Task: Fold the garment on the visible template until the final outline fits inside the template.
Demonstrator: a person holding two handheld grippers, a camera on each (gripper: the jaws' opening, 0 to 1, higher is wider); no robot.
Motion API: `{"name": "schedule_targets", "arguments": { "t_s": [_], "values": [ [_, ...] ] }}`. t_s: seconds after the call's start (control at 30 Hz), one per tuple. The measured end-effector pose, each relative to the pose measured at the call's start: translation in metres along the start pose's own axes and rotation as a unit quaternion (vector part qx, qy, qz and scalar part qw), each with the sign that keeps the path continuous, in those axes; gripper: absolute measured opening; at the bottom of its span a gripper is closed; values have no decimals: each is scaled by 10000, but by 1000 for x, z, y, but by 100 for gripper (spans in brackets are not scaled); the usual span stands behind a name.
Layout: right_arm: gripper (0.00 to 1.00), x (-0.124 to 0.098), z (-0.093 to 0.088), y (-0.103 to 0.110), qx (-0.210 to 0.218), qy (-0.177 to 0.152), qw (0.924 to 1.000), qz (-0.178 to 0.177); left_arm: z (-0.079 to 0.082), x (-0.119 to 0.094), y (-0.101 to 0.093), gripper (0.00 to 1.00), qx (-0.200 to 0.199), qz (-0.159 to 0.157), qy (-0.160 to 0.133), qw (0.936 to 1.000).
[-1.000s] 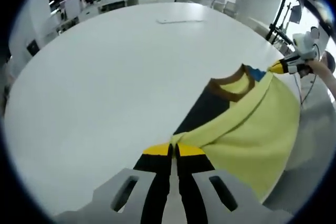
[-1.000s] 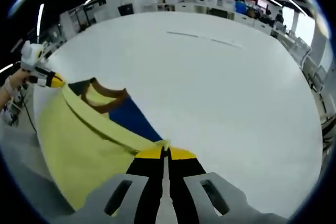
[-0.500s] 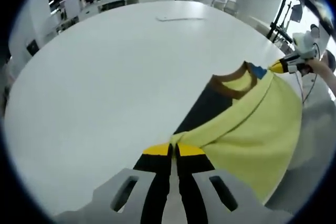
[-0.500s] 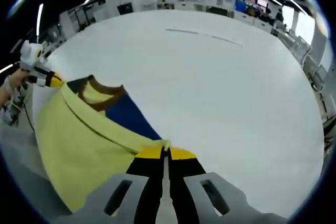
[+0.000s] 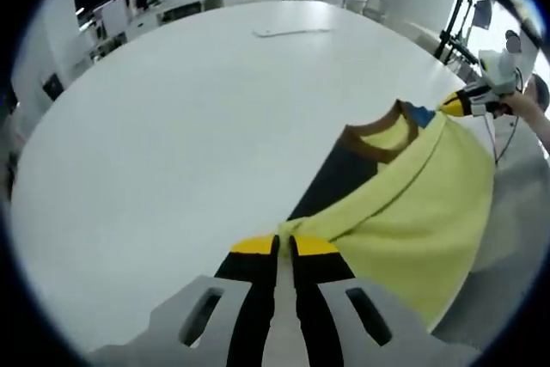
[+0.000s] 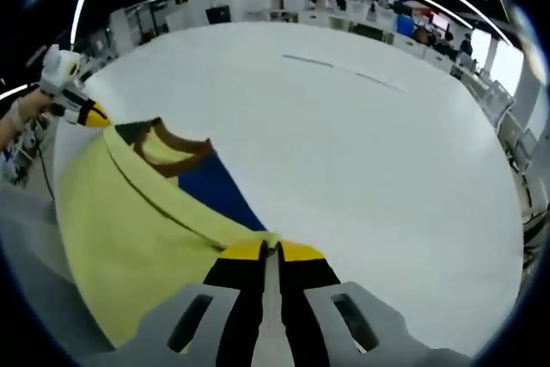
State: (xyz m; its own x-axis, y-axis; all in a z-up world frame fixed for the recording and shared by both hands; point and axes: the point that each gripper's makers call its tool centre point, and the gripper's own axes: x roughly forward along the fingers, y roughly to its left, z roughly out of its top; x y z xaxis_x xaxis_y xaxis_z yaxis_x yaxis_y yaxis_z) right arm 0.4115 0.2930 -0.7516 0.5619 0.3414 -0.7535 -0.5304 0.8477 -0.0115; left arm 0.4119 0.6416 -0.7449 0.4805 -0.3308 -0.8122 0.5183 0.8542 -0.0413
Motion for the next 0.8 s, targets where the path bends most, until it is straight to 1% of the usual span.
{"name": "schedule_targets", "arguments": {
  "t_s": [0.13,0.23,0.37,0.53,0.57,0.7,0.8],
  "values": [
    [9,-4,2,3,-64,-39,10000,43,3,-5,-1,4,40,-13,-33,10000],
    [16,-8,6,4,-152,-120,9998,10,4,-7,-1,6,88,18,-60,9999],
    [18,-13,13,5,-238,-207,9995,11,6,-13,-2,9,144,25,-78,9999],
    [23,-19,22,10,-373,-302,9988,72,14,-24,-4,13,257,50,-174,9995],
    [23,-21,23,11,-396,-321,9987,79,17,-27,-3,14,298,99,-232,9992],
    [28,-27,31,13,-497,-433,9978,84,23,-35,-2,22,387,123,-273,9988],
    [30,-32,38,15,-639,-530,9965,63,28,-43,-2,23,472,163,-349,9981]
  ]
}}
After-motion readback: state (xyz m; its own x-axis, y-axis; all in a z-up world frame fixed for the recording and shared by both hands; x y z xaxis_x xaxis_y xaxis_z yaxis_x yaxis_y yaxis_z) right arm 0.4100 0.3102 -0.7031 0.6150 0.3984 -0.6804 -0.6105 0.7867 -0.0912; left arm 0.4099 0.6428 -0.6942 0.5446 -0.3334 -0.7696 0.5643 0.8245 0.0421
